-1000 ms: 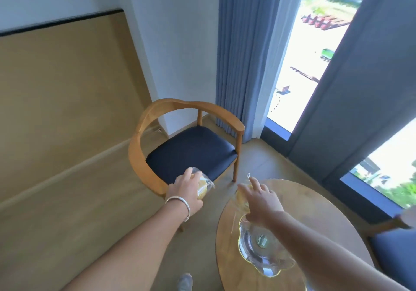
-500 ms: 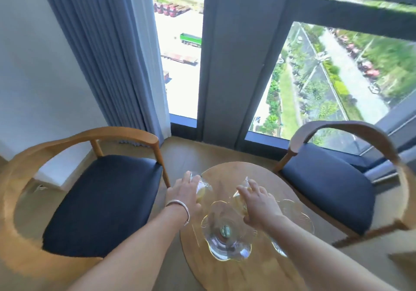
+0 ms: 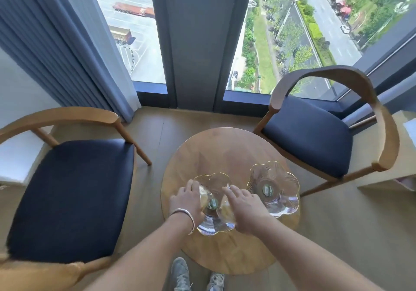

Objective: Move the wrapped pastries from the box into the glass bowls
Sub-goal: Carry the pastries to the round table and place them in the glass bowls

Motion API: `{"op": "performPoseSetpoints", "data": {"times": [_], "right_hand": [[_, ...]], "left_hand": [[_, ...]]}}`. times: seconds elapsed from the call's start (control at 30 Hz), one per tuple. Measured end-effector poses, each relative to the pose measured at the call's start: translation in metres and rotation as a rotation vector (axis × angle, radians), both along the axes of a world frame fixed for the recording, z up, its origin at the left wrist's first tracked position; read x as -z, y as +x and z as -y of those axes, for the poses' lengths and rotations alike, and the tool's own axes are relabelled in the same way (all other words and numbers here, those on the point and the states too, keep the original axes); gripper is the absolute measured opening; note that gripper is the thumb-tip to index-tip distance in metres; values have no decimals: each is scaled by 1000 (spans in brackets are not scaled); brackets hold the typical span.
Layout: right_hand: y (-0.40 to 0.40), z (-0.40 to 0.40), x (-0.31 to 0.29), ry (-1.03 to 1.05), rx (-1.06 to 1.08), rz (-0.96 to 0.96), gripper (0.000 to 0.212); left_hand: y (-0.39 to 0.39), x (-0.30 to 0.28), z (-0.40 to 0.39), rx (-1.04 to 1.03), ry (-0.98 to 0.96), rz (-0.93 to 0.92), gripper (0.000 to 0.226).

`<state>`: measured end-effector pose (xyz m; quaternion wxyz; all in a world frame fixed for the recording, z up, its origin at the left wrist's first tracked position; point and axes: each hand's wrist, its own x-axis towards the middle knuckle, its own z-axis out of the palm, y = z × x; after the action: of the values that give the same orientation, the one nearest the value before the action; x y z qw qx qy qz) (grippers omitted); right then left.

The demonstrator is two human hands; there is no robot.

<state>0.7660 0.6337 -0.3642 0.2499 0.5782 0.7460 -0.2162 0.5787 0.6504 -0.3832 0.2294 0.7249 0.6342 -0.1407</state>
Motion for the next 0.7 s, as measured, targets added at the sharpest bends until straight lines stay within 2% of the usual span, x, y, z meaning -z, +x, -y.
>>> {"op": "performPoseSetpoints", "data": {"times": [0.17, 0.33, 0.7], "right_hand": [[-3, 4, 46, -81, -66, 8, 96], [-4, 3, 83, -115, -118, -46, 63], [10, 3, 127, -25, -167, -177, 58]], "left_hand": [[7, 41, 15, 10, -55, -34, 86], [17, 76, 25, 42, -32, -76, 87], [43, 121, 30, 14, -16, -44, 77]]}}
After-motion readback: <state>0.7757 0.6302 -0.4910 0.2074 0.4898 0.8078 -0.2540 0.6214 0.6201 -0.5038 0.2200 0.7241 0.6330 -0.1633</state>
